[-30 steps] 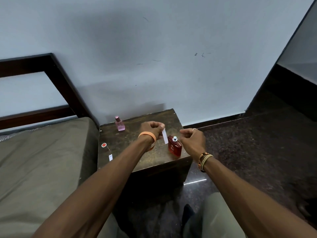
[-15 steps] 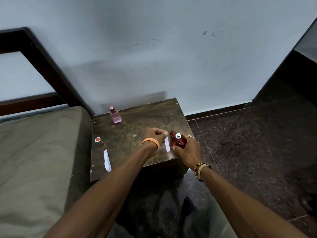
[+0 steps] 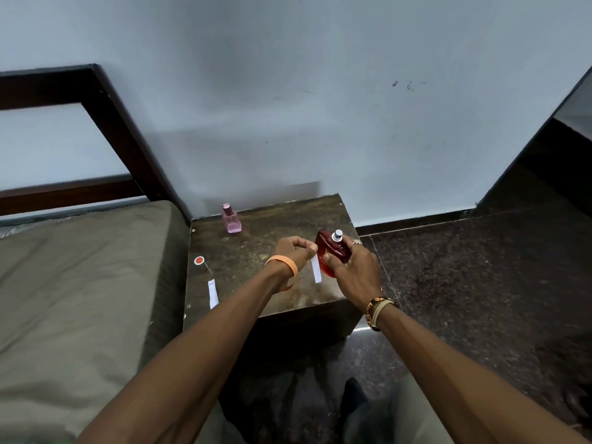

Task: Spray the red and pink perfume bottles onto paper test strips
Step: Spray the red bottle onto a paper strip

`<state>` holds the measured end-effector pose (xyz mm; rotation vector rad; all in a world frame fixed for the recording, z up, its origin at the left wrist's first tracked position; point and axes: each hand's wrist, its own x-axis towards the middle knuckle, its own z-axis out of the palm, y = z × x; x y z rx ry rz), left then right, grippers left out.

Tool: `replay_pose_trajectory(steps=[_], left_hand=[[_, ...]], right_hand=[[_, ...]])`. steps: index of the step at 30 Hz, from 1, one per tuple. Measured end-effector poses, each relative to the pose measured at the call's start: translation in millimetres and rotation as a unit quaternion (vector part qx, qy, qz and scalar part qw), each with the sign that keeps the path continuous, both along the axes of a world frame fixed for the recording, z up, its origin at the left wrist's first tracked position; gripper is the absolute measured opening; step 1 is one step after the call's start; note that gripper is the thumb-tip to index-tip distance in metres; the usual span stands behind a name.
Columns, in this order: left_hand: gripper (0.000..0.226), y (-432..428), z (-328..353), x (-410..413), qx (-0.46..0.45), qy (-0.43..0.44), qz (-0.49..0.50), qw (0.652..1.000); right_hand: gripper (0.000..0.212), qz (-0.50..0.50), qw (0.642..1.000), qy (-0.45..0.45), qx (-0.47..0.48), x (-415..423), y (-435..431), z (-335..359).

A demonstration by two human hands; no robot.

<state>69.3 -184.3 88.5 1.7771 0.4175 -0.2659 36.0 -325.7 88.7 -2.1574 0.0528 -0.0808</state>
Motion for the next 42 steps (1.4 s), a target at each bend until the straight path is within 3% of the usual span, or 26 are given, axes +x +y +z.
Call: replay_pose_trajectory(steps=[7, 13, 16, 20, 22, 25, 27, 29, 34, 38, 42], left_hand=[[0.011, 14, 56, -22, -0.189, 0.017, 0.022, 0.981], [0.012, 22, 85, -47, -0.224, 0.024, -0.002, 0.974], [0.009, 23, 96, -59, -0.235, 0.022, -0.026, 0.971], [0.005, 24, 110, -71, -0.179, 0.010, -0.036, 0.983], [0.005, 26, 117, -72, -0.145, -0.017, -0.002, 0.989], [0.007, 32, 124, -71, -0.112, -0.068, 0.044, 0.990], [0.007, 36, 128, -70, -0.108, -0.088, 0.068, 0.988], [0.008, 39, 131, -69, -0.093, -0.101, 0.084, 0.987], [0.014, 39, 137, -71, -0.076, -0.133, 0.097, 0.984], [0.015, 39, 146, -70, -0.040, -0.152, 0.110, 0.981], [0.012, 39, 154, -71, -0.030, -0.155, 0.112, 0.981]], right_hand=[[0.045, 0.023, 0.996, -0.069, 0.060, -17, 9, 54], [0.051, 0.048, 0.988, -0.136, 0.054, -37, 14, 81], [0.032, 0.055, 0.983, -0.164, 0.062, -41, 17, 90], [0.026, 0.043, 0.974, -0.117, 0.190, -48, 19, 101], [0.028, 0.041, 0.953, -0.045, 0.296, -50, 16, 106], [0.033, 0.065, 0.873, 0.048, 0.482, -53, 10, 112], [0.040, 0.090, 0.835, 0.083, 0.537, -56, 6, 114], [0.048, 0.117, 0.821, 0.095, 0.550, -59, 2, 114], [0.059, 0.177, 0.852, 0.083, 0.487, -65, 4, 114], [0.065, 0.205, 0.952, -0.016, 0.228, -66, 9, 110], [0.065, 0.179, 0.974, -0.132, 0.036, -66, 12, 103]])
